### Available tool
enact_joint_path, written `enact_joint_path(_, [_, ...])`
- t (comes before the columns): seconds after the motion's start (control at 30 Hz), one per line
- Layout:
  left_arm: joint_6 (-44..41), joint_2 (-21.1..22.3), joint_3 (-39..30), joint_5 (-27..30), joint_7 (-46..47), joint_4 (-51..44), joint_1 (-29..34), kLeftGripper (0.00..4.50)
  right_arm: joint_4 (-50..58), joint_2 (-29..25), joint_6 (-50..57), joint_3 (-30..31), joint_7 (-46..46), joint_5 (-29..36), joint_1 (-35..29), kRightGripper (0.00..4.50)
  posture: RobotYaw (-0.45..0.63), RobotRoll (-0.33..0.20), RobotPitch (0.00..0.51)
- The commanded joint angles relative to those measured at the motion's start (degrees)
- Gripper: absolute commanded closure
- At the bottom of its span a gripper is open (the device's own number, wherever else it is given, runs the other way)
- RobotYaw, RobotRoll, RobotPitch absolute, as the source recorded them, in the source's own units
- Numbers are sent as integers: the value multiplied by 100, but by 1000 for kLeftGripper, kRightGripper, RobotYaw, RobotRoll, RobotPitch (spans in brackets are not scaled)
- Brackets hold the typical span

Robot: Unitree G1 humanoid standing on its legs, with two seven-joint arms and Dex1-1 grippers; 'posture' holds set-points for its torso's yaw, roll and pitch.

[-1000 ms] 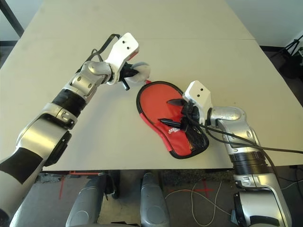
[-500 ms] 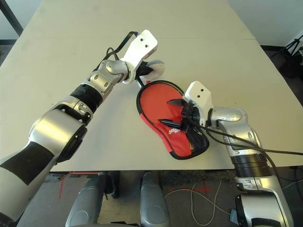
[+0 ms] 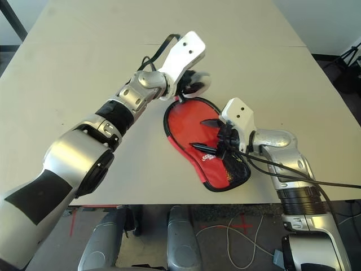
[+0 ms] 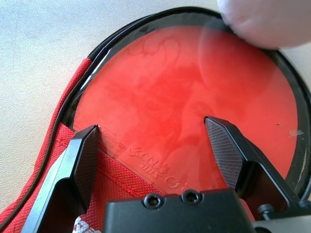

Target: Store the ping-pong paddle in its case and zip it.

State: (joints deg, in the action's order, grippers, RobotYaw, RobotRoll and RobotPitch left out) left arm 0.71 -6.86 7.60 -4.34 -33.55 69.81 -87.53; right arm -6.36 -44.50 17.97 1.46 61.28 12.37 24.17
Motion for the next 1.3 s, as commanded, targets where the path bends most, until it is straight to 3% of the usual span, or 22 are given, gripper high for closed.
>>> enact_joint_path(0.03, [-33,-228,-49,43,-136,-51,-60,327,-320,33,275,418,-19,-296,-328,0,-150,0,293])
enact_joint_path(0.07, [-62,-224,-80,74,-170,-74,-73,27,-329,37,273,420,-17,-298,-324,0,-149,0,294])
enact_joint_path(0.6, [-194,112,-117,52,-379,-381,-99,27,-443,125,253,471,-10,-329,-239,0,-129,0,292])
enact_joint_path(1.07, [-143,1265,242,-653,63,-186,399,27,-482,120,244,478,17,-332,-180,0,-121,0,293])
enact_joint_path(1.3, [-158,1509,262,-770,97,-103,715,27,-522,154,236,510,36,-347,-108,0,-116,0,291])
